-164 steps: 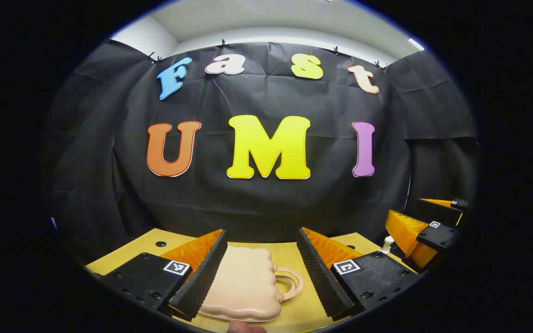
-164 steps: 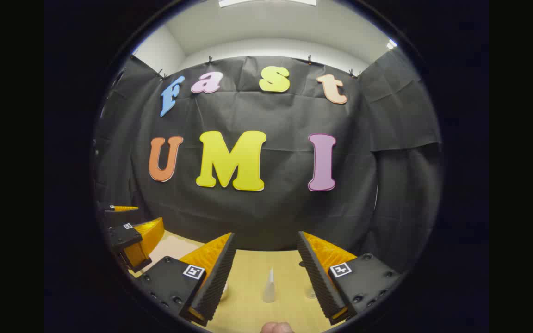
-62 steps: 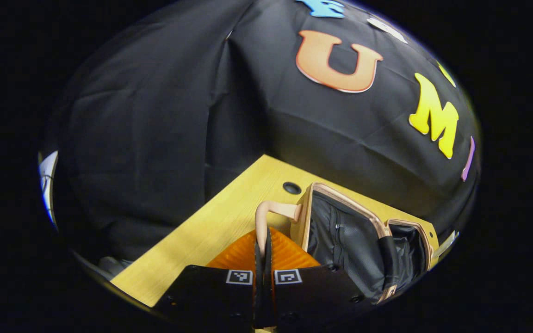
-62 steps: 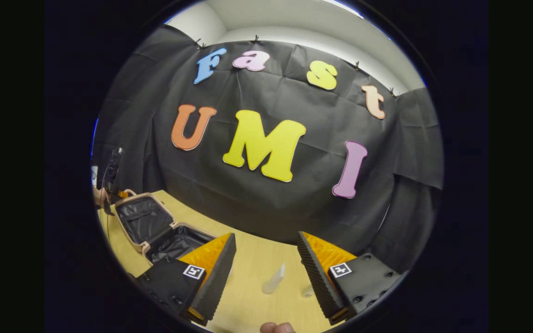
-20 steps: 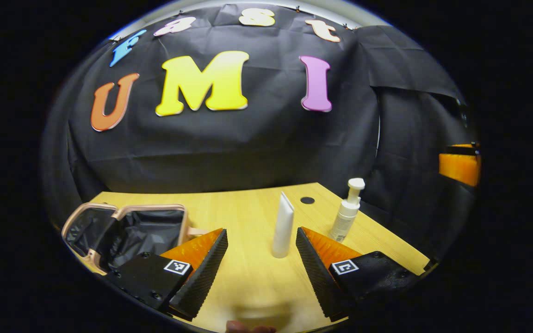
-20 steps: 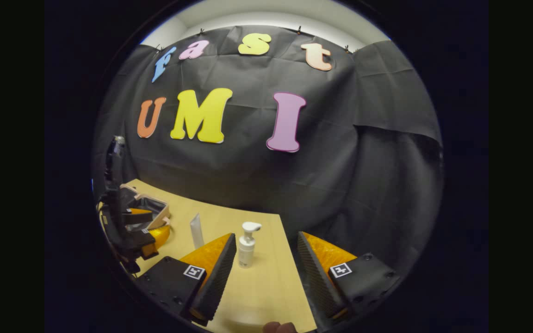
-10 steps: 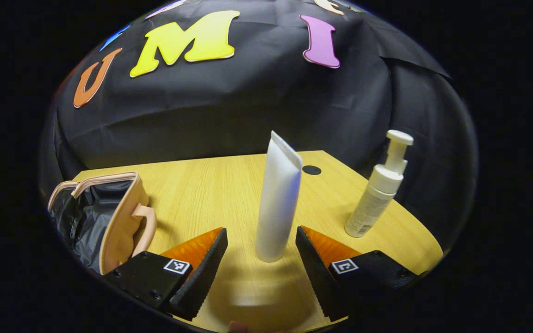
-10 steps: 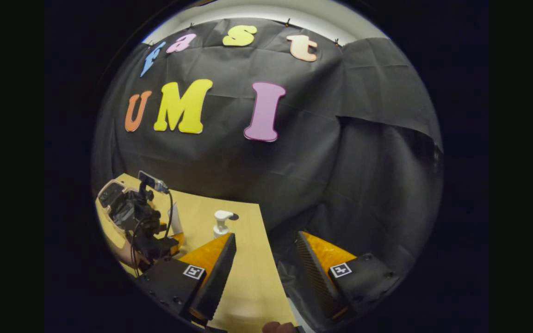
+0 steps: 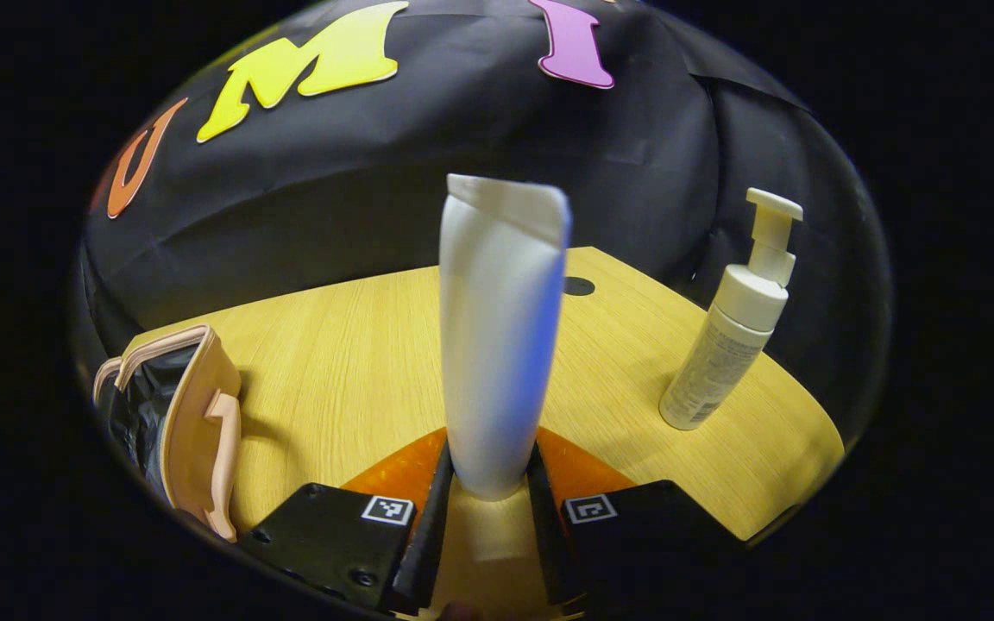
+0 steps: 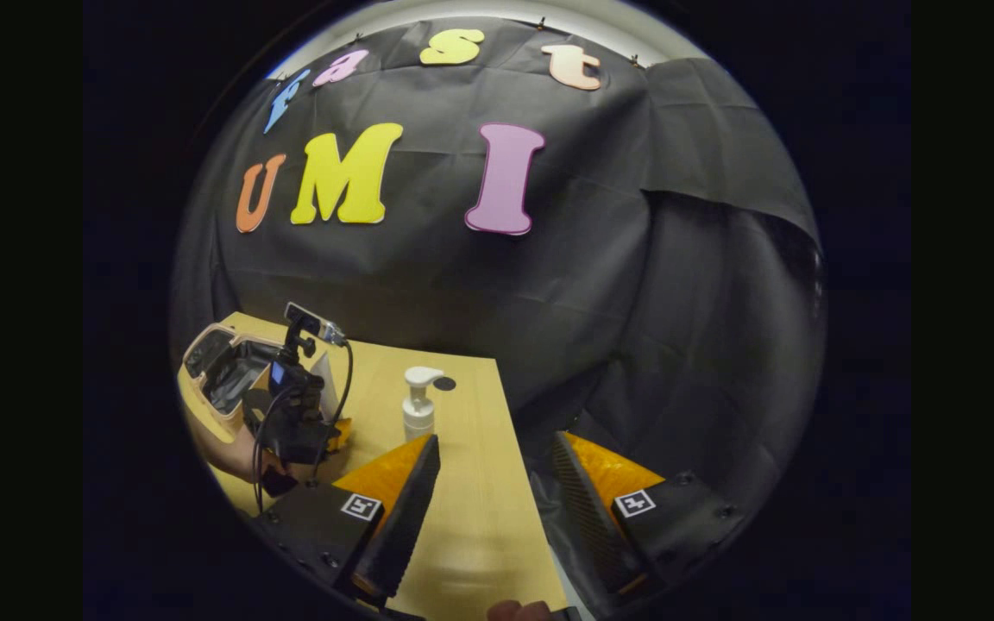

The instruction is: First open the suitcase, pack the skin care products into it, and then close the suitcase.

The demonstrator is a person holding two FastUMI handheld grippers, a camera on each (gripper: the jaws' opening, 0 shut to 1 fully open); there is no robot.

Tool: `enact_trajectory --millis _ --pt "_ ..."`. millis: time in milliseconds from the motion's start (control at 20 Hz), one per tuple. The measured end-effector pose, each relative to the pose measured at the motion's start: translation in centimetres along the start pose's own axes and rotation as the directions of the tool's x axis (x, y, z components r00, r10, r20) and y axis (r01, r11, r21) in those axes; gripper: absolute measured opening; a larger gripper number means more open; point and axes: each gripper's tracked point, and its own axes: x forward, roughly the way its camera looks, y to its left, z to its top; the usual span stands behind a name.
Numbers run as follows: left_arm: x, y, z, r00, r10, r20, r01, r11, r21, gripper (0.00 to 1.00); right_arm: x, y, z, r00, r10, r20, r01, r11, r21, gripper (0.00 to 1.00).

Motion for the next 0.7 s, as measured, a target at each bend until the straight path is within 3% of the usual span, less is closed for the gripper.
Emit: enact_trajectory --millis 300,550,700 --pt "-6.7 0.8 2.5 0.999 -0.023 0.028 0.024 0.999 -0.033 0.48 6.1 3.7 -4.2 0.989 0.135 -0.055 -0.132 0.989 0.063 0.79" --pt "-14.4 2.2 3.6 1.0 0.001 0.027 0.001 0.999 -0.046 0.47 12.2 8.4 -5.6 0.973 0.225 -0.054 -0.217 0.968 0.124 0.79" --pt "-17.8 3.1 3.5 0.999 0.04 0.015 -0.038 0.994 -0.101 0.47 15.7 9.8 -6.7 0.968 0.24 -0.069 -0.231 0.965 0.125 0.8"
